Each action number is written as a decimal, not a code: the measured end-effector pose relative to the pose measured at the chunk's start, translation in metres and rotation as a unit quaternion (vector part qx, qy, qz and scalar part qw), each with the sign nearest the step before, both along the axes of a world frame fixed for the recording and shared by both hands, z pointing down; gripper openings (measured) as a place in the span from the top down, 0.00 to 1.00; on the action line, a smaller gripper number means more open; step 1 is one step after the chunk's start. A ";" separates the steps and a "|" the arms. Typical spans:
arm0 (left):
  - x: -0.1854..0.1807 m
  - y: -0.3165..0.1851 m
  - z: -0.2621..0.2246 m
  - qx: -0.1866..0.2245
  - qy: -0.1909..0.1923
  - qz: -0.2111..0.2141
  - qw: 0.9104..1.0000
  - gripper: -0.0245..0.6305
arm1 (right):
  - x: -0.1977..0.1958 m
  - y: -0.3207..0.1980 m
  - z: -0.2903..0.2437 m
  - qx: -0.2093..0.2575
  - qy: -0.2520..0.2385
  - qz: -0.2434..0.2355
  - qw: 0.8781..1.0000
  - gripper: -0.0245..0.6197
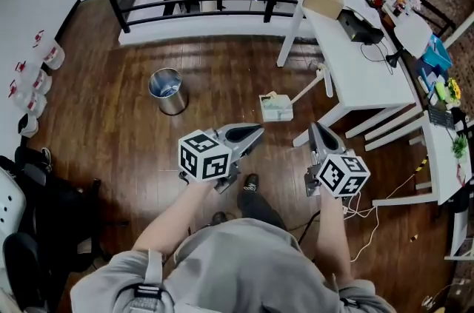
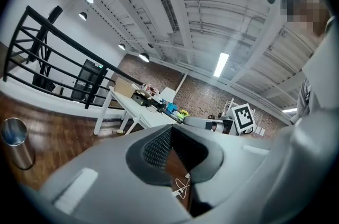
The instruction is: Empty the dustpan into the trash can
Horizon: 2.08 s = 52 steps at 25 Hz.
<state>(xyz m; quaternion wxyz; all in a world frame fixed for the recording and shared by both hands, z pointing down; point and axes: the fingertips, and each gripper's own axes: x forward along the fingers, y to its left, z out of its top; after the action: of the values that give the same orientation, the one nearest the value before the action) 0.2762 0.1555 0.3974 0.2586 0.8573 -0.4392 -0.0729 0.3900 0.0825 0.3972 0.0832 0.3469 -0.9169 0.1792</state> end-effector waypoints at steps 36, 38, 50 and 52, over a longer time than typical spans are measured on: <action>-0.040 -0.307 0.084 -0.093 0.004 0.271 0.958 0.96 | -0.032 -0.265 0.144 -0.118 0.087 0.256 0.956 0.93; -0.036 -0.310 0.091 -0.101 -0.008 0.284 0.953 0.96 | -0.027 -0.274 0.158 -0.127 0.081 0.277 0.949 0.87; -0.031 -0.338 0.111 -0.135 -0.037 0.285 0.948 0.96 | 0.023 -0.366 0.246 -0.163 0.085 0.452 0.873 0.56; -0.033 -0.339 0.115 -0.140 -0.035 0.282 0.949 0.96 | 0.030 -0.379 0.245 -0.149 0.084 0.478 0.862 0.56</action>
<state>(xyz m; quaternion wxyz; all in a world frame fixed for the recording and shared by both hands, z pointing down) 0.2432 -0.1835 0.5120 0.3711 0.9031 -0.1942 0.0951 0.4203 -0.2965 0.6424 0.1147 0.7397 -0.5907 0.3012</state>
